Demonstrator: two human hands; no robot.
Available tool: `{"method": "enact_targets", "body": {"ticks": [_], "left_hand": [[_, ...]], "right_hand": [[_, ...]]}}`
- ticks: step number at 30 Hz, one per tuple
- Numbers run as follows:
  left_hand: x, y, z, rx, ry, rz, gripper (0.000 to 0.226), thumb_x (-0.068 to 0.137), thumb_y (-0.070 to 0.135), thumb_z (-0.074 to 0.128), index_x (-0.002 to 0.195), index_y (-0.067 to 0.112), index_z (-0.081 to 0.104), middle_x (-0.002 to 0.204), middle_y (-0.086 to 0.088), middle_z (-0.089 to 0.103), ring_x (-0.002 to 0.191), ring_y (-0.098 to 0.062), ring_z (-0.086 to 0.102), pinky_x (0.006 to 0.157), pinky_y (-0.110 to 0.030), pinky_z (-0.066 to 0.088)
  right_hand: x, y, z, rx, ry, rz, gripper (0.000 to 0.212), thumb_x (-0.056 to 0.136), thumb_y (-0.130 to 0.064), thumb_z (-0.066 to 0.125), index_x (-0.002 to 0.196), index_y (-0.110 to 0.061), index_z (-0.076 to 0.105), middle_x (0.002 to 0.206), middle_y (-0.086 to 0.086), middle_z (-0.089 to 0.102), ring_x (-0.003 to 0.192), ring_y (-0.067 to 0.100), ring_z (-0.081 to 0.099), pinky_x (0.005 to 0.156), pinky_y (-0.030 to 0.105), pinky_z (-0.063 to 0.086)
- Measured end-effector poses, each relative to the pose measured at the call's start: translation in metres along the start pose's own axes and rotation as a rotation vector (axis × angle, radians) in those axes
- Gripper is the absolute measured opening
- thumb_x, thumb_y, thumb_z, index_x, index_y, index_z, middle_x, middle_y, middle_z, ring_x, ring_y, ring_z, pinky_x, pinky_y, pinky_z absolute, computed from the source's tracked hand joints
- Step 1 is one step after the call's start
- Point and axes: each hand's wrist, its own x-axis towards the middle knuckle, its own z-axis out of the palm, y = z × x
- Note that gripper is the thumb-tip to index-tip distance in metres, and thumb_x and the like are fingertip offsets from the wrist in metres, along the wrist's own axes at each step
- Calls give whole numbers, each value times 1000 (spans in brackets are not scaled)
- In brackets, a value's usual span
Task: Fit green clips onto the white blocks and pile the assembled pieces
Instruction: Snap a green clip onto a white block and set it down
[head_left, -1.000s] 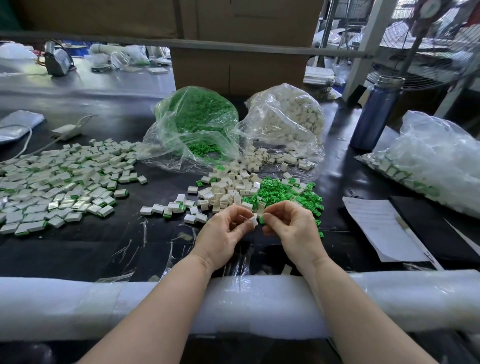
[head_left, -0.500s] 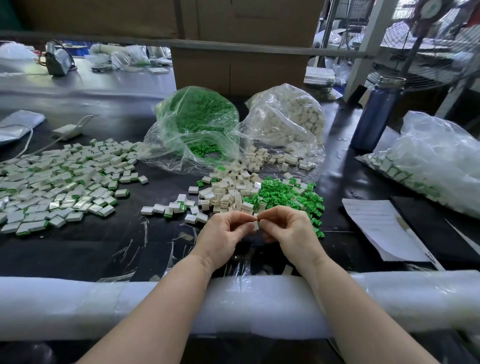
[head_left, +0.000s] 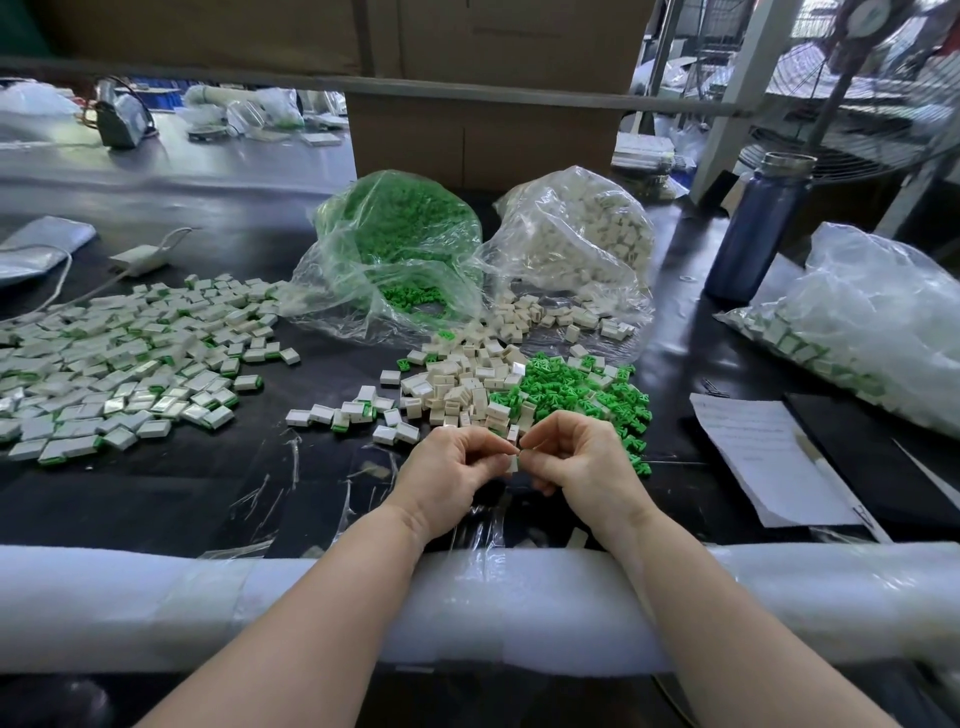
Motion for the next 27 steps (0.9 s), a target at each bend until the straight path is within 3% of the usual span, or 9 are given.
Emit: {"method": "enact_targets", "body": {"ticks": [5,12,20,27], "left_hand": [[0,0,-1,33,-12,4,16,83,8,67,79,22,71,79,2,69,83,-15,63,93,-40,49],[1,-2,-1,82,1,17,15,80,11,70,77,26,71,83,-2,70,89,-22,64,93,-42,48],[0,-2,0,97,-21,40,22,81,9,69,74,30,69,79,5,67,86,-16,63,93,-40,48],[2,-5,3,74,-3,43,13,84,16,67,88,27,70,90,2,71,92,-16,65,93,-40,49]], "right_hand": [[0,0,0,-5,-14,19,21,76,9,68,71,-11,60,55,-1,59,43,7,52,43,18,44],[0,-2,-1,-26,-26,25,21,75,10,68,71,-9,60,59,6,59,42,9,52,43,18,43],[-1,-3,-2,-42,-47,26,21,75,10,68,70,-10,61,57,3,60,42,7,52,42,17,43],[-1,-2,-1,69,33,16,17,76,9,67,76,-7,60,49,-4,60,42,4,54,44,16,44]]}}
